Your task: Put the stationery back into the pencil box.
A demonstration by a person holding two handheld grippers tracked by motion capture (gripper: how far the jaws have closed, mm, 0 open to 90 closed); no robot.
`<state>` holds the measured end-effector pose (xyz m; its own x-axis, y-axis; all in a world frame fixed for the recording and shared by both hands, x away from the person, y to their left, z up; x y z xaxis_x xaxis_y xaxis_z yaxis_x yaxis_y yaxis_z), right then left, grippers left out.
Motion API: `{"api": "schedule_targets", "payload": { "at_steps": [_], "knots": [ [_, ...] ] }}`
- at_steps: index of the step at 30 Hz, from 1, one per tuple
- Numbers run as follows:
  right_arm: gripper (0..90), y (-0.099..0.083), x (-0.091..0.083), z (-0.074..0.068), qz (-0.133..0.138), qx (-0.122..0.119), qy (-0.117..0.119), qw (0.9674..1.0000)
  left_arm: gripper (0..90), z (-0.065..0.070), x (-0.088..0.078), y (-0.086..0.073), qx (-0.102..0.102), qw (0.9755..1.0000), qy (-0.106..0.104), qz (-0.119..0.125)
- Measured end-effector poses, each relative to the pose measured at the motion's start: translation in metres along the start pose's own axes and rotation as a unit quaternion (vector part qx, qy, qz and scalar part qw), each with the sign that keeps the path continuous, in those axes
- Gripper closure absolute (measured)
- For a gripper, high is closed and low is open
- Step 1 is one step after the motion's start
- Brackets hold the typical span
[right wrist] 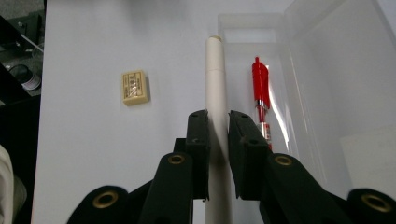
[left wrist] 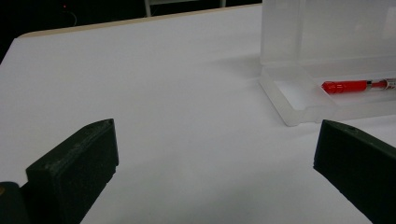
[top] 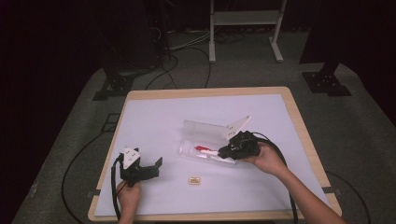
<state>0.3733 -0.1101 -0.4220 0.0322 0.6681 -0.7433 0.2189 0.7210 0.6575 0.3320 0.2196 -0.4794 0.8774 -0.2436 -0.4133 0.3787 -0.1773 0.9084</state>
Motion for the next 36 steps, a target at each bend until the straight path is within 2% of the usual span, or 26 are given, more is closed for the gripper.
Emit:
{"api": "schedule_targets", "payload": {
  "at_steps": [15,36],
  "knots": [
    [77.9,0.003,0.014,0.005,-0.012,-0.001,0.004,0.9999,0.0,0.000,0.000,0.000,0.001,1.0000,-0.001,0.000],
    [77.9,0.015,0.030,0.015,-0.013,0.000,0.005,0.9999,0.0,-0.001,-0.001,0.000,0.003,1.0000,-0.002,-0.002]
  ]
}}
Point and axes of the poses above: each handheld gripper's, and its own axes: x roughly forward along the jaws, y roughly out of its top, z roughly to its right, the point moved 4 cm from there along x, roughly forward along the jaws, and after that the axes turned 7 degrees about y, right-handed, at the moved point
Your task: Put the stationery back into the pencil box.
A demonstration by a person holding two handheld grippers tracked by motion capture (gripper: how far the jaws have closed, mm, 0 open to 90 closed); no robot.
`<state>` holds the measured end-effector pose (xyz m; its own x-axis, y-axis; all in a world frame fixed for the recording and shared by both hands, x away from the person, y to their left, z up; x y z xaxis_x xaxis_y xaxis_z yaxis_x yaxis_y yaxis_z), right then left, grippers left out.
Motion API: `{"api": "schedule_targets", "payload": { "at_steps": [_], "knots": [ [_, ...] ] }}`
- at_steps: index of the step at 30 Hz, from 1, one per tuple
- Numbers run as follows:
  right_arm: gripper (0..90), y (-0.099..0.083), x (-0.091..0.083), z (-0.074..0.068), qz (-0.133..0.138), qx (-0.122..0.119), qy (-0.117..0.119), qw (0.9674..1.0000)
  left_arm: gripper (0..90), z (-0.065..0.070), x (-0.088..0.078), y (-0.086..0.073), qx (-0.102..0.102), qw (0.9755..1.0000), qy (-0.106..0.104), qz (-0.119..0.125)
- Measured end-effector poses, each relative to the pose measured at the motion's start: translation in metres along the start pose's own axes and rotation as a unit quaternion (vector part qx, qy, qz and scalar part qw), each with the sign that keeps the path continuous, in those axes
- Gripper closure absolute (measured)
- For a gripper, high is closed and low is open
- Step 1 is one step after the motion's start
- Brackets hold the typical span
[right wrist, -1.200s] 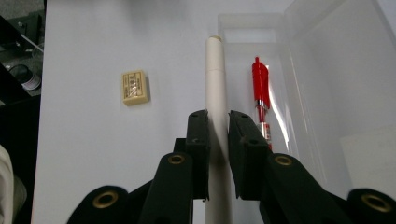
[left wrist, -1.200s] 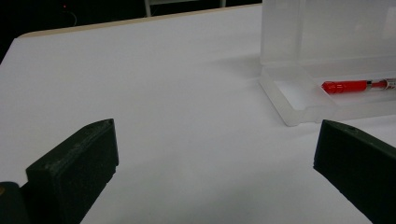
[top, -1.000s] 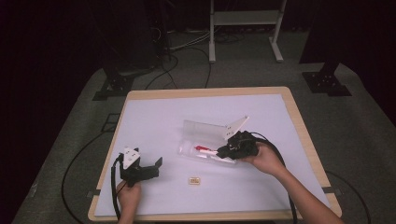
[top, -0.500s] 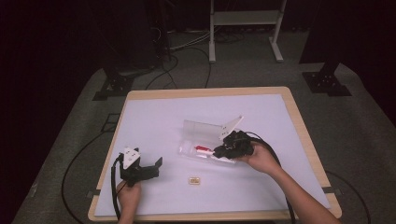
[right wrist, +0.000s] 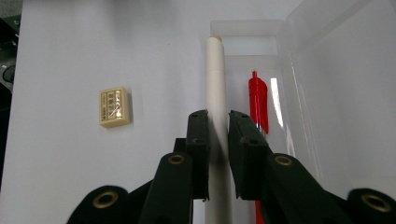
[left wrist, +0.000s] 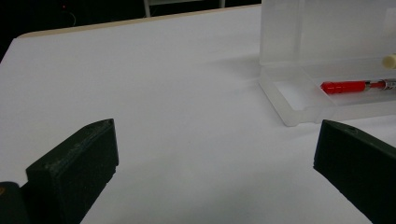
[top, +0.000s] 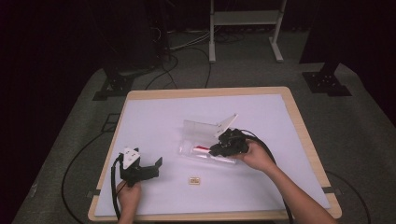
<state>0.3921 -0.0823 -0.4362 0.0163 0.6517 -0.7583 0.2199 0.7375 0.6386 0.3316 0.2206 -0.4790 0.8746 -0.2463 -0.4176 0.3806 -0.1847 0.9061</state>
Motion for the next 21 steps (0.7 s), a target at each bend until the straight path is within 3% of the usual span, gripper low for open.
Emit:
{"api": "schedule_targets", "payload": {
  "at_steps": [21],
  "knots": [
    [77.9,-0.002,0.012,0.013,-0.007,0.014,0.002,0.9999,0.0,0.000,0.000,0.000,-0.002,1.0000,0.000,-0.001]
  ]
}}
Point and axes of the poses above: each handheld gripper's, and its own axes: x roughly forward along the jaws, y roughly out of its top, z roughly to its right, the point moved 4 cm from there along x, roughly forward along the jaws, and after that the axes turned 7 degrees about y, right-handed, at the moved point
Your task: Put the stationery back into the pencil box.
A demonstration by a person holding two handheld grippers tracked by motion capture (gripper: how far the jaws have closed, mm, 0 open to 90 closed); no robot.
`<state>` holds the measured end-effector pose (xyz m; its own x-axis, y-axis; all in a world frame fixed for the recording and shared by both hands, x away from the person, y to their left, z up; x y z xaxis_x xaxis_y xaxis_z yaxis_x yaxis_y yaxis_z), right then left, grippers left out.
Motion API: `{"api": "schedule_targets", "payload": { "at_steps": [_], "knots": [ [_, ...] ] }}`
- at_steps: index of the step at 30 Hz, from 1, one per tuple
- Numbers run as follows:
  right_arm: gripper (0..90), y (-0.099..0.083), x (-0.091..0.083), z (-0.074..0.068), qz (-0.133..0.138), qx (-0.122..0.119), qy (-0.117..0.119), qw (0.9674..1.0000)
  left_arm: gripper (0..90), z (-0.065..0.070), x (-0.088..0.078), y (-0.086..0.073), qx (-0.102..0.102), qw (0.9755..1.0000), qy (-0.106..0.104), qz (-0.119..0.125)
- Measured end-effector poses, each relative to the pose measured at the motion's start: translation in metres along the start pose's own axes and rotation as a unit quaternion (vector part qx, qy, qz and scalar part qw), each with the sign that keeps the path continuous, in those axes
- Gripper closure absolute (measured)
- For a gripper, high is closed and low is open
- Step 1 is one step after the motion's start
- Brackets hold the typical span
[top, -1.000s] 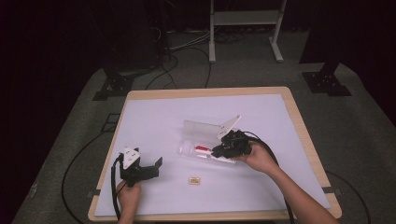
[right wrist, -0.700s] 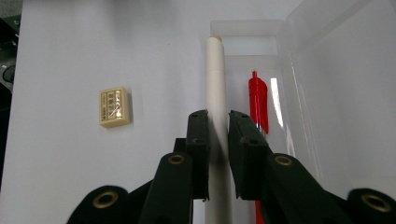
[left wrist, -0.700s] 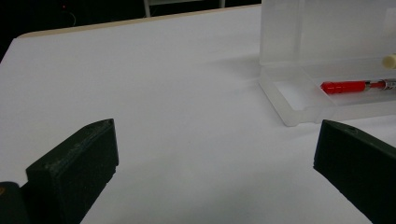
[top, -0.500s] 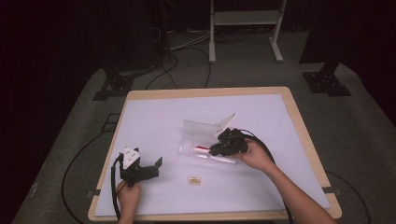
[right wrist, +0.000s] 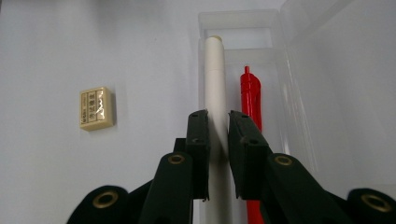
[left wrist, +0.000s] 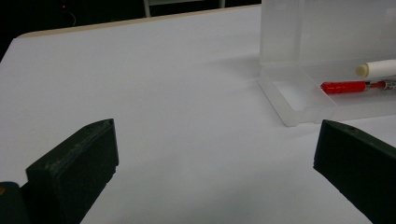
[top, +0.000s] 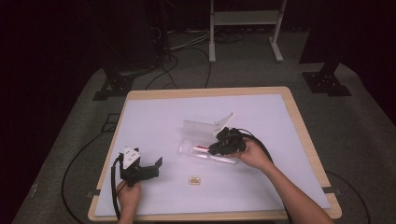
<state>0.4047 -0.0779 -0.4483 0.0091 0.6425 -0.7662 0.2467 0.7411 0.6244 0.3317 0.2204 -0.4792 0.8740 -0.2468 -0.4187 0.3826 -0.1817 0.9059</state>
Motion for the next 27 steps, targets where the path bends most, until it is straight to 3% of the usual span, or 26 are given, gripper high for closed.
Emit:
{"api": "schedule_targets", "payload": {
  "at_steps": [27],
  "knots": [
    [77.9,-0.003,0.018,0.012,-0.022,0.011,0.003,0.9997,0.0,0.000,0.000,0.000,-0.003,1.0000,-0.001,0.004]
  ]
}}
Point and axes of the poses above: each handheld gripper's, and its own axes: x roughly forward along the jaws, y roughly out of its top, z roughly to its right, the point moved 4 cm from there along x, roughly forward along the jaws, and after that the axes turned 7 degrees about y, right-handed, at the moved point
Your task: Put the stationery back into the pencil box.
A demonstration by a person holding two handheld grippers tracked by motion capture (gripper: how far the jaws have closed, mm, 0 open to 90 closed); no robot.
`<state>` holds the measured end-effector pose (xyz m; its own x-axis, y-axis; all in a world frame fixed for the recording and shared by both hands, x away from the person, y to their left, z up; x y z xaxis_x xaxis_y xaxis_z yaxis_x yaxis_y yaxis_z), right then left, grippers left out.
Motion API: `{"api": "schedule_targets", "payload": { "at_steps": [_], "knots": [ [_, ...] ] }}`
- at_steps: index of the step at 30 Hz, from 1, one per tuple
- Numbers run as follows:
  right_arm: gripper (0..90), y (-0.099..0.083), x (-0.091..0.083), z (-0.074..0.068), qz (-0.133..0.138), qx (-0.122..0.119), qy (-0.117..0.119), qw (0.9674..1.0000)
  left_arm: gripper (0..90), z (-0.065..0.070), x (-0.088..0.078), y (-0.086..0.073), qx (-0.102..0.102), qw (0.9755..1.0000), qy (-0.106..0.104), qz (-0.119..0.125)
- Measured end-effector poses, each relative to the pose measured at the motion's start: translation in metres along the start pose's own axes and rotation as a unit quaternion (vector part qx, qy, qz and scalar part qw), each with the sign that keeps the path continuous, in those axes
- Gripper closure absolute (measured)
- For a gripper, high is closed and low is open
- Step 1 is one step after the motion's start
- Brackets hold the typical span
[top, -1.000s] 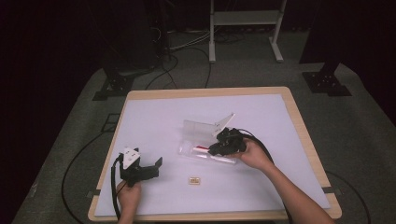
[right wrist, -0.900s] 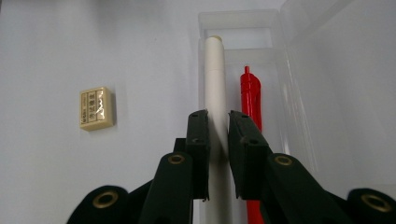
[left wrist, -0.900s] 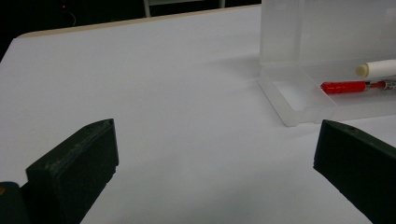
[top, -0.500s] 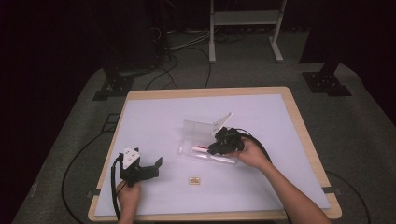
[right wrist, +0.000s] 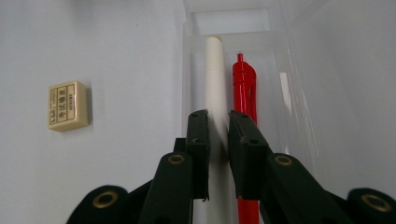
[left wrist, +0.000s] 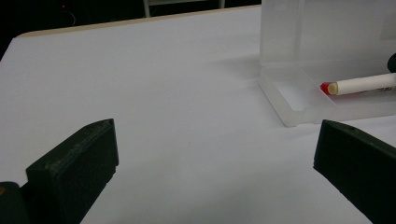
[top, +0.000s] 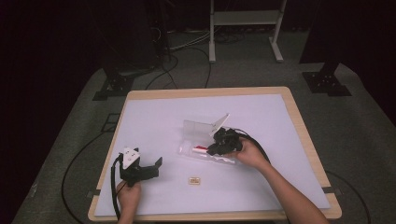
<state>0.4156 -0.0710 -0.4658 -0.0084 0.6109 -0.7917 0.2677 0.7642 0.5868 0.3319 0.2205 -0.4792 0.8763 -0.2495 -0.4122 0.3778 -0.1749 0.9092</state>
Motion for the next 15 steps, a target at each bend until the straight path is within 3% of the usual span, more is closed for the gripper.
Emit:
{"api": "schedule_targets", "payload": {
  "at_steps": [15],
  "knots": [
    [77.7,-0.0027,0.0073,0.0037,-0.008,0.009,0.004,0.9999,0.0,0.0000,-0.0001,0.0000,0.000,1.0000,0.000,0.000]
  ]
}}
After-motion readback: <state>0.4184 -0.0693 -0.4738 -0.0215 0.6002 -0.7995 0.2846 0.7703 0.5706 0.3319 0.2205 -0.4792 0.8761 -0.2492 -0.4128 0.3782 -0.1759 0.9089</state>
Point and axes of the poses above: each handheld gripper's, and its own axes: x roughly forward along the jaws, y roughly out of its top, z roughly to its right, the point moved 4 cm from there along x, roughly forward along the jaws, and after that the axes turned 7 degrees about y, right-handed, at the moved point
